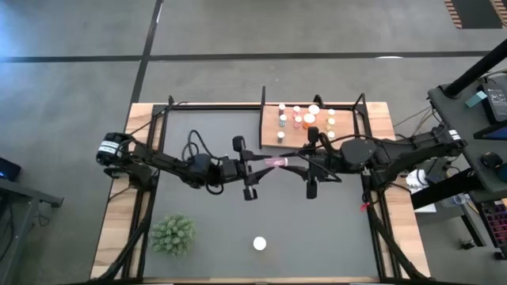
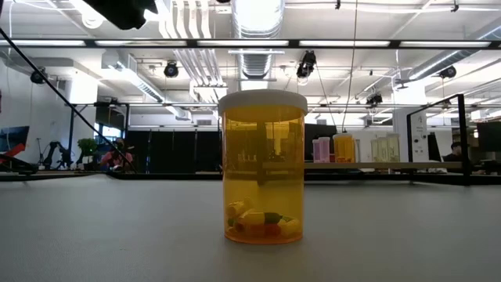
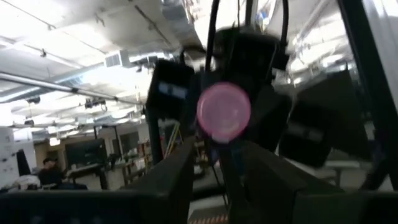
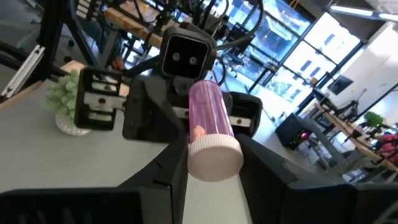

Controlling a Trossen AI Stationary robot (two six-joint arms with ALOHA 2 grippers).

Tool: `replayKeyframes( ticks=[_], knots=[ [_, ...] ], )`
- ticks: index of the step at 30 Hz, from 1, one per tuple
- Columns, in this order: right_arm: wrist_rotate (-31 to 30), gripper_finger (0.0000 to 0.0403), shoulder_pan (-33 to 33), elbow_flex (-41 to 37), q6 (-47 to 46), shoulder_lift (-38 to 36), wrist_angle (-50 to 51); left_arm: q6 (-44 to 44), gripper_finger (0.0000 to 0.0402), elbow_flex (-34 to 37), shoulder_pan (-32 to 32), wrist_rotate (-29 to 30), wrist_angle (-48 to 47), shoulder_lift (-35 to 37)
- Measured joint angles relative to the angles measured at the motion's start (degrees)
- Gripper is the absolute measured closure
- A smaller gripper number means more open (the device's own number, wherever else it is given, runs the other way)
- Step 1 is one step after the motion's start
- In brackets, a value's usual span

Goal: Pick and place medicine bottles onto shelf by color
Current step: Put the pink pill bottle on the shelf aligned with the other pink pill bottles

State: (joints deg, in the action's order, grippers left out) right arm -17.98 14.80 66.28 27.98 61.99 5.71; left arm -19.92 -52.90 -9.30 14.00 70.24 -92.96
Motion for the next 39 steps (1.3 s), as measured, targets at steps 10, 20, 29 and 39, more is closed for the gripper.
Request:
replayKeyframes(
  ticks=[10,20,29,39],
  knots=[
    [-6.33,0.0290,-0.52,0.00,-2.03,-0.04,3.61,0.00,0.0189,-0.63,0.09,1.78,-5.14,-0.05],
    [-9.25,0.0289,-8.61,-0.37,-12.48,-0.04,16.36,0.11,0.0161,-0.52,0.05,15.89,-15.64,-0.05],
    [-9.20,0.0289,-17.98,-2.48,-24.81,-0.04,26.53,7.62,0.0161,-0.45,-0.02,23.15,-28.54,-0.03],
    [-9.05,0.0290,-25.81,-4.44,-38.59,0.05,33.75,9.03,0.0162,-0.50,0.26,37.13,-36.36,-0.03]
  ],
)
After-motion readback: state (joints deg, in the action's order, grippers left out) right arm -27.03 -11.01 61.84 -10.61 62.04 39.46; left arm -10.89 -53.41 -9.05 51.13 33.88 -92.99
